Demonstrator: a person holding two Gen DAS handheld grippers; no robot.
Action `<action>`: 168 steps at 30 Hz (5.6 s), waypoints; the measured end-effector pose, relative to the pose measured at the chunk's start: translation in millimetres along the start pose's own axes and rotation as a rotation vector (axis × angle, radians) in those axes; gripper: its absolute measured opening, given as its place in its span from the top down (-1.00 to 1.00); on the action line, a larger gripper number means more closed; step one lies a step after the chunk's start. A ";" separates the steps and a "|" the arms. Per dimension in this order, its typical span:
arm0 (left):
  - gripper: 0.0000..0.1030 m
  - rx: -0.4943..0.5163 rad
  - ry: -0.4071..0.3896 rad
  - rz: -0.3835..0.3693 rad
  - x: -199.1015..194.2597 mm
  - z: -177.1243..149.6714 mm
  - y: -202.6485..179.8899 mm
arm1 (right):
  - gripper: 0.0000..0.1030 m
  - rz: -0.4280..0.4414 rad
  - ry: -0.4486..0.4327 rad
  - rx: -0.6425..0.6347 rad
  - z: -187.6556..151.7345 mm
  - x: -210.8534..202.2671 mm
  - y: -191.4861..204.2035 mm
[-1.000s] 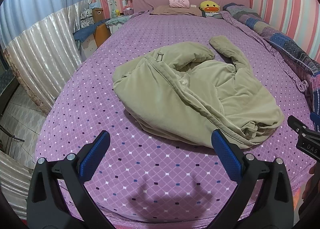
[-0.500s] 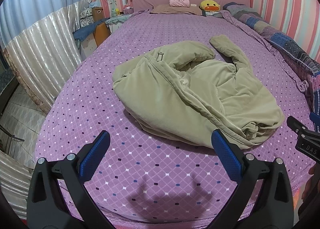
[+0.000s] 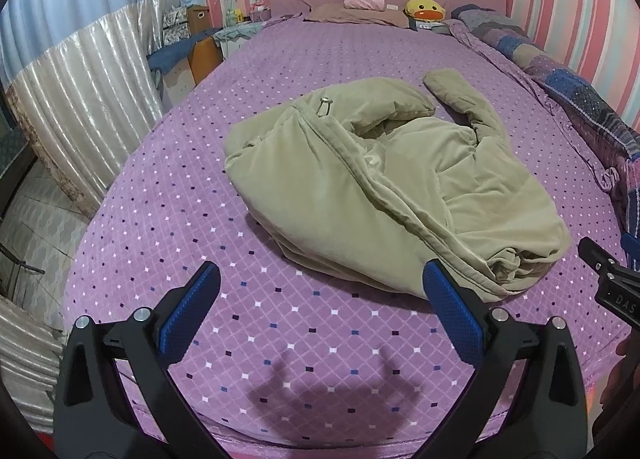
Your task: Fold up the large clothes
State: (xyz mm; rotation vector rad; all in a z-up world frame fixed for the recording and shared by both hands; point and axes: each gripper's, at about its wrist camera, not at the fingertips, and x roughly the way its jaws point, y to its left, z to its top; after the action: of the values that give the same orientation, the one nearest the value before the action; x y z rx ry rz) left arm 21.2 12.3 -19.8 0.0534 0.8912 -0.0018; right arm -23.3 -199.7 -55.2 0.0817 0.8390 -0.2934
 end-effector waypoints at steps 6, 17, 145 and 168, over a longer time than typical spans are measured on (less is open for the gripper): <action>-0.94 -0.014 0.009 -0.002 6.8 0.4 3.0 | -0.97 -0.006 0.010 0.003 0.4 6.1 -1.6; -0.94 0.014 0.046 -0.060 33.5 20.1 3.8 | -0.97 -0.031 0.008 0.004 7.5 16.1 -7.1; -0.73 0.094 0.294 -0.211 148.3 4.1 119.9 | -0.97 0.330 0.367 -0.131 56.6 272.8 -113.6; 0.85 0.131 0.231 -0.178 128.9 31.1 120.6 | 0.69 0.322 0.194 0.048 -22.5 118.7 -71.2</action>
State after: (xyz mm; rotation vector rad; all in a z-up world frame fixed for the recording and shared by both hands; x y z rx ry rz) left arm 129.2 134.0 -95.0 0.0977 1.1237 -0.2238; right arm 14.7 -290.2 -155.3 0.2911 0.9949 -0.0017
